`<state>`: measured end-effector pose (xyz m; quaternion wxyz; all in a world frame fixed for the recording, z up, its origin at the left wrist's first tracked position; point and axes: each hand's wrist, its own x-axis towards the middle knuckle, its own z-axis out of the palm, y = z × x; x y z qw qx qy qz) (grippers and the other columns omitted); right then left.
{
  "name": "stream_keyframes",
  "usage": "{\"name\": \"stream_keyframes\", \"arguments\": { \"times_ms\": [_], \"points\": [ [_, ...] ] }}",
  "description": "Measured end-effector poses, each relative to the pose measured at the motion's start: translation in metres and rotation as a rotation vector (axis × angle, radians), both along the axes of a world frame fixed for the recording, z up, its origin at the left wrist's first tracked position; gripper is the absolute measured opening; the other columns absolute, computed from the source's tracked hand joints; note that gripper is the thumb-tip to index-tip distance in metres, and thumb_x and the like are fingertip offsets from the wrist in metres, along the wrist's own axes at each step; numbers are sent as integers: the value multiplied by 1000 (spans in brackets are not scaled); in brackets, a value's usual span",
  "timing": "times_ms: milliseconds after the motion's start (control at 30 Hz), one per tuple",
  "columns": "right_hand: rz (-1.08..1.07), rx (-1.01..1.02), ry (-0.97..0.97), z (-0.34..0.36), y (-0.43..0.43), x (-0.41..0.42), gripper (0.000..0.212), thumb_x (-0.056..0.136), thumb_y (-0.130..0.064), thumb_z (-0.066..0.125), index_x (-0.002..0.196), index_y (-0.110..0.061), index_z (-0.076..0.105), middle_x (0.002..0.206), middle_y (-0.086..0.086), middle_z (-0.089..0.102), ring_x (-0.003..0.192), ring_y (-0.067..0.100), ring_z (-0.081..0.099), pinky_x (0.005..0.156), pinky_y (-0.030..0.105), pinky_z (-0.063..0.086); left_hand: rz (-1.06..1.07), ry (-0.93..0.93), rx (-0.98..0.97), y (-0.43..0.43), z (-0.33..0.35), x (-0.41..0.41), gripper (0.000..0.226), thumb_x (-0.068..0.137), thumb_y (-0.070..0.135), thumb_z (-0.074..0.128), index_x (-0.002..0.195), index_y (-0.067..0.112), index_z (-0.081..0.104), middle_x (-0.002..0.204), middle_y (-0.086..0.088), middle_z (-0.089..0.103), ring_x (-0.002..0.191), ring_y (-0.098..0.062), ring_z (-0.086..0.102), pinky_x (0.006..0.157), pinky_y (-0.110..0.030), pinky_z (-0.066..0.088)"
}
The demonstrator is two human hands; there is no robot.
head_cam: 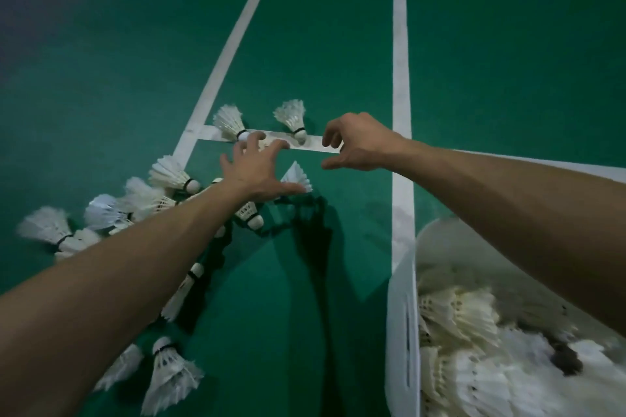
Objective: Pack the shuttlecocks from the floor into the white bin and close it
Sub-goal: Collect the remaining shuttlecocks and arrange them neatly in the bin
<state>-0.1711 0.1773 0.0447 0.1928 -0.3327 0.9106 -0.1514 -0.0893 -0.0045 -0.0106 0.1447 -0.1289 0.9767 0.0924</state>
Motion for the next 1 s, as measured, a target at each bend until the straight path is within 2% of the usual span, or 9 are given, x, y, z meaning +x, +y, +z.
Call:
{"name": "stream_keyframes", "arguments": {
  "times_ms": [133, 300, 367, 533, 600, 700, 833, 900, 1000],
  "points": [
    [-5, 7, -15, -13, -26, -27, 50, 79, -36, 76, 121, -15, 60, 121, 9, 62, 104, 24, 57, 85, 28, 44, -1, -131, -27, -12, -15, -16, 111, 50, 83, 65, 144, 47, 17, 158, 0, -1, 143, -40, 5, 108, -71, 8],
    [59, 83, 22, -31, -56, -48, 67, 80, -35, 75, 137, -17, 44, 136, 10, 49, 123, 28, 47, 98, 32, 38, -49, -78, 18, -27, -35, -26, 95, 60, 72, 70, 139, 41, 31, 149, -6, 22, 134, -38, 17, 108, -59, 27],
    [82, 92, 23, -41, -63, -52, 73, 82, -32, 74, 143, -18, 36, 144, 11, 38, 127, 28, 44, 105, 34, 36, -64, 0, 44, -32, -39, -30, 83, 65, 67, 71, 135, 37, 40, 141, -7, 30, 130, -35, 19, 110, -52, 27],
    [151, 121, 109, -64, -76, -62, 84, 86, -24, 70, 151, -24, 18, 161, 0, -7, 133, 33, 39, 109, 39, 36, -153, 11, 72, -33, -47, -30, 78, 67, 66, 69, 133, 37, 43, 141, -5, 31, 134, -35, 12, 114, -55, 15],
    [157, 110, 107, -72, -83, -69, 83, 89, -22, 66, 152, -25, 13, 161, 0, -11, 136, 34, 35, 110, 39, 33, -245, 30, 84, -30, -50, -32, 68, 71, 61, 68, 130, 32, 49, 132, -3, 43, 128, -34, 23, 111, -50, 23],
    [98, 44, 13, -81, -90, -75, 83, 88, -22, 67, 152, -25, 14, 160, 5, 2, 134, 33, 38, 112, 39, 32, -306, 26, 161, -27, -54, -37, 55, 74, 50, 69, 121, 24, 56, 115, 2, 52, 112, -25, 38, 100, -42, 36],
    [-53, -39, 78, -81, -93, -79, 81, 83, -23, 73, 147, -23, 23, 136, 14, 39, 115, 30, 51, 100, 41, 41, -243, 137, 286, -30, -49, -39, 32, 74, 35, 74, 91, 13, 59, 91, 0, 59, 88, -22, 54, 77, -30, 36],
    [-82, -6, 124, -80, -89, -84, 69, 81, -24, 75, 139, -18, 38, 125, 13, 52, 109, 29, 54, 94, 39, 44, -140, 156, 413, -33, -42, -38, 32, 74, 28, 78, 95, 15, 58, 92, 6, 57, 87, -17, 56, 70, -25, 35],
    [-127, -18, 52, -75, -73, -89, 68, 78, -23, 78, 137, -18, 43, 128, 14, 55, 110, 29, 54, 88, 33, 44, -83, 139, 519, -31, -35, -35, 56, 75, 27, 79, 123, 25, 50, 105, 7, 53, 96, -14, 55, 80, -21, 38]
  ]
}}
